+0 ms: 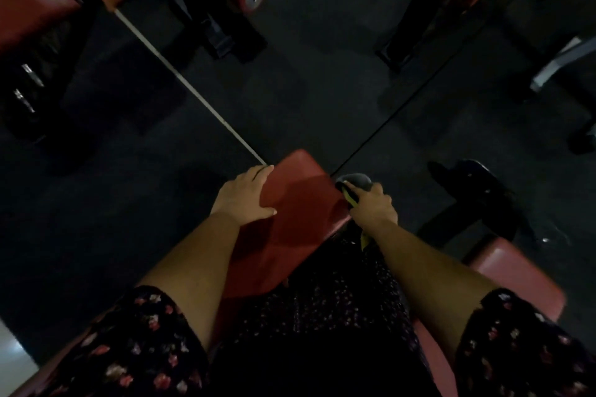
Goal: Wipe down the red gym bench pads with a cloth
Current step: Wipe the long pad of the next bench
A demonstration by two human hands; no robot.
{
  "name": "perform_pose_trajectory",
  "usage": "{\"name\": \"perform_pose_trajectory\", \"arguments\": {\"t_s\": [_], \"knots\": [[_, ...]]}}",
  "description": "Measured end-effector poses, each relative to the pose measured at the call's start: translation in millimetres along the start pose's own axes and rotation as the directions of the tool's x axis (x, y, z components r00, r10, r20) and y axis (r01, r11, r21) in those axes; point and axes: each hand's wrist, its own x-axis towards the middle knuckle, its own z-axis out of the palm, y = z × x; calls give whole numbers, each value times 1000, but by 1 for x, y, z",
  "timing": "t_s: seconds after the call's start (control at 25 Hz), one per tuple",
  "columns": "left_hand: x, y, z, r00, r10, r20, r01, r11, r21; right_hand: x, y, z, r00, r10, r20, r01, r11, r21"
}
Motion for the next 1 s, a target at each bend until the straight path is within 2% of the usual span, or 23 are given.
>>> {"name": "perform_pose_trajectory", "arguments": {"t_s": [0.12, 0.24, 0.32, 0.4, 0.48, 0.56, 0.64, 0.72, 0.84, 0.92, 1.0], "knots": [[2, -25, 24, 996, -63, 58, 64, 998, -18, 0, -30, 32, 997, -12, -80, 8, 999, -49], [7, -46, 47, 987, -123, 100, 128, 991, -44, 13, -70, 50, 952, -223, -208, 165, 950, -263], [12, -60, 66, 979, -168, 115, 178, 980, -85, 27, -98, 58, 901, -378, -213, 271, 873, -406], [17, -71, 82, 973, -201, 112, 214, 969, -122, 37, -126, 70, 839, -518, -167, 370, 768, -522], [21, -77, 94, 977, -184, 109, 200, 967, -161, 35, -149, 92, 775, -630, -52, 469, 628, -620], [22, -80, 104, 982, -163, 91, 180, 958, -222, 30, -159, 116, 732, -676, 77, 515, 477, -712], [24, -81, 110, 984, -165, 68, 177, 942, -285, 39, -154, 123, 711, -693, 117, 529, 419, -738], [25, -80, 114, 991, -130, 39, 136, 960, -247, 59, -142, 112, 738, -672, 61, 495, 478, -726], [27, -73, 114, 999, -48, -1, 48, 992, -120, 80, -119, 90, 856, -509, -95, 353, 708, -612], [30, -64, 111, 999, -30, -13, 29, 995, -94, 78, -100, 84, 906, -389, -167, 263, 826, -499], [32, -57, 109, 1000, -6, -16, 5, 997, -77, 65, -75, 87, 931, -318, -177, 221, 880, -420]]}}
